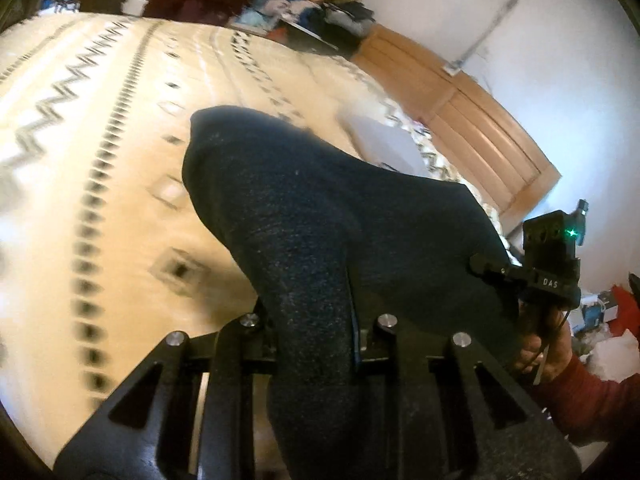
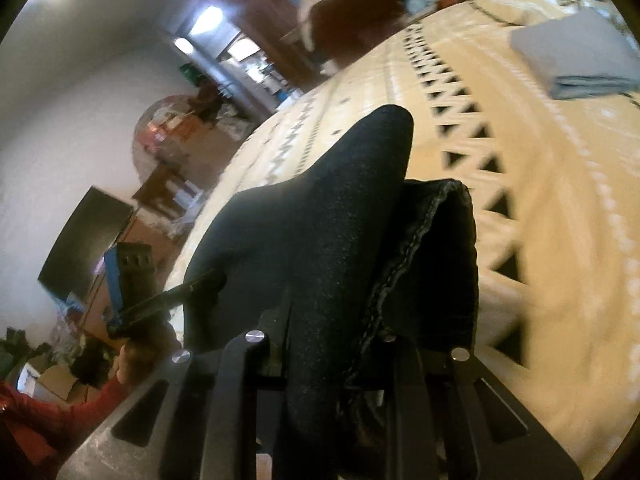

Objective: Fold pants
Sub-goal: 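Lower the folded jeans onto the bed and open both grippers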

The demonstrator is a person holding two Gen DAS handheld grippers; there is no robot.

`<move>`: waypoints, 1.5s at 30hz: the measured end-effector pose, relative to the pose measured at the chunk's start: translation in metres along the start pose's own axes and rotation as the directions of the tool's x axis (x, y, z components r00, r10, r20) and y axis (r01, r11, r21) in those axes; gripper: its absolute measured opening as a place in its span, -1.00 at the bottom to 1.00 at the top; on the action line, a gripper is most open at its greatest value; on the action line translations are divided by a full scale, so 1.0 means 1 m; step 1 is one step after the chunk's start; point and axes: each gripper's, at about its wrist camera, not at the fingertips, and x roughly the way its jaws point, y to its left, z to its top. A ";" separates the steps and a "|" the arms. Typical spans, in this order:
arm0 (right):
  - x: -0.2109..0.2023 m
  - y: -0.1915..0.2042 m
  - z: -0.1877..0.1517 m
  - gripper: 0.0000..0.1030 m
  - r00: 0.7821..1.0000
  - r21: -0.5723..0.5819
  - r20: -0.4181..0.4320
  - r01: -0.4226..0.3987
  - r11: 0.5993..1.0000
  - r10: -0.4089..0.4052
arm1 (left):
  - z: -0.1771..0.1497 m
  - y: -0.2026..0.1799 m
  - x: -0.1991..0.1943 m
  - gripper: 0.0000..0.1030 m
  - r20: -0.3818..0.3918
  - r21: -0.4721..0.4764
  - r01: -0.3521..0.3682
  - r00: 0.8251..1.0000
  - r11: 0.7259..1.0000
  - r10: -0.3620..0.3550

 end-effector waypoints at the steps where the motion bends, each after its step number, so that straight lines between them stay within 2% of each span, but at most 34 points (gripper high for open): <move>1: 0.015 0.009 0.004 -0.54 1.000 -0.006 -0.014 -0.012 1.000 0.012 | 0.006 0.013 -0.008 -0.55 -0.006 -0.010 -0.015 1.000 1.000 0.014; 4: 0.073 0.027 0.015 -0.54 0.996 -0.012 -0.069 -0.049 0.999 0.048 | 0.023 0.054 -0.021 -0.55 -0.024 -0.055 -0.063 0.998 0.997 0.061; 6: 0.117 0.023 0.017 -0.54 0.992 -0.011 -0.117 -0.057 0.998 0.055 | 0.028 0.088 -0.016 -0.55 -0.051 -0.109 -0.088 0.995 0.990 0.083; 8: 0.152 0.010 0.014 -0.54 0.985 0.005 -0.165 -0.051 0.999 0.051 | 0.023 0.122 0.001 -0.54 -0.106 -0.167 -0.115 0.990 0.979 0.098; 10: 0.186 -0.016 0.008 -0.48 0.977 0.038 -0.213 -0.004 0.999 0.012 | 0.010 0.148 0.025 -0.42 -0.169 -0.213 -0.159 0.978 0.964 0.124; 11: 0.192 -0.028 0.006 -0.41 0.976 0.060 -0.219 0.003 0.998 0.010 | 0.001 0.158 0.032 -0.32 -0.161 -0.232 -0.136 0.982 0.963 0.100; 12: 0.196 -0.041 0.002 -0.39 0.974 0.099 -0.222 -0.023 0.995 0.044 | -0.001 0.160 0.032 -0.29 -0.139 -0.238 -0.110 0.987 0.965 0.078; 14: 0.194 -0.048 -0.002 -0.40 0.973 0.120 -0.216 -0.060 0.991 0.085 | -0.002 0.158 0.031 -0.28 -0.128 -0.221 -0.110 0.988 0.969 0.083; 16: 0.188 -0.045 -0.003 -0.34 0.973 0.110 -0.219 -0.055 0.992 0.078 | -0.003 0.151 0.029 -0.26 -0.133 -0.192 -0.137 0.985 0.972 0.113; 18: 0.175 -0.040 -0.006 -0.20 0.976 0.089 -0.212 -0.031 0.996 0.049 | -0.007 0.140 0.024 -0.18 -0.139 -0.161 -0.166 0.980 0.973 0.144; 20: 0.165 -0.036 -0.009 0.02 0.978 0.071 -0.208 -0.007 0.997 0.022 | -0.018 0.130 0.015 -0.08 -0.141 -0.136 -0.185 0.976 0.973 0.165; 22: 0.151 -0.031 -0.024 0.04 0.974 0.034 -0.224 0.031 0.999 -0.023 | -0.033 0.122 0.004 0.00 -0.135 -0.118 -0.193 0.975 0.974 0.177; 24: 0.138 -0.028 -0.039 0.15 0.973 0.020 -0.228 0.051 0.998 -0.045 | -0.046 0.113 -0.004 0.05 -0.118 -0.110 -0.196 0.976 0.974 0.183; 29: 0.120 -0.033 -0.067 0.11 0.976 0.001 -0.211 0.056 0.998 -0.054 | -0.074 0.098 -0.017 0.09 -0.065 -0.073 -0.231 0.972 0.970 0.226; 32: 0.119 -0.035 -0.071 0.11 0.976 0.007 -0.211 0.063 0.998 -0.060 | -0.069 0.101 -0.017 0.11 -0.052 -0.102 -0.232 0.972 0.967 0.228; 35: 0.118 -0.012 -0.064 0.20 0.968 -0.049 -0.217 0.121 0.991 -0.129 | -0.062 0.097 -0.023 0.12 -0.069 -0.112 -0.275 0.961 0.955 0.268; 37: 0.102 0.008 -0.059 0.21 0.971 -0.117 -0.170 0.151 0.982 -0.170 | -0.061 0.092 -0.034 0.18 -0.053 -0.083 -0.330 0.944 0.941 0.326; 38: 0.092 0.018 -0.060 0.33 0.971 -0.152 -0.131 0.179 0.972 -0.199 | -0.061 0.092 -0.042 0.38 -0.033 -0.071 -0.374 0.927 0.925 0.373; 39: 0.081 0.026 -0.062 0.44 0.964 -0.190 -0.081 0.235 0.953 -0.253 | -0.061 0.094 -0.049 0.56 -0.011 -0.069 -0.428 0.904 0.901 0.428; 40: 0.071 0.033 -0.066 0.68 0.943 -0.220 -0.025 0.318 0.922 -0.331 | -0.062 0.098 -0.056 0.59 0.010 -0.078 -0.488 0.871 0.869 0.491; 41: 0.063 0.033 -0.071 0.87 0.926 -0.230 0.004 0.368 0.901 -0.377 | -0.061 0.107 -0.062 0.59 0.020 -0.104 -0.543 0.837 0.833 0.547; 42: 0.058 0.035 -0.078 0.91 0.894 -0.242 0.036 0.441 0.864 -0.447 | -0.062 0.113 -0.064 0.59 0.012 -0.125 -0.571 0.817 0.812 0.576; 44: 0.053 0.028 -0.093 0.92 0.825 -0.259 0.035 0.553 0.792 -0.565 | -0.065 0.128 -0.067 0.59 -0.009 -0.170 -0.659 0.744 0.733 0.668; 45: 0.052 0.023 -0.099 0.92 0.805 -0.254 0.024 0.579 0.775 -0.593 | -0.069 0.133 -0.068 0.59 -0.017 -0.189 -0.680 0.724 0.708 0.690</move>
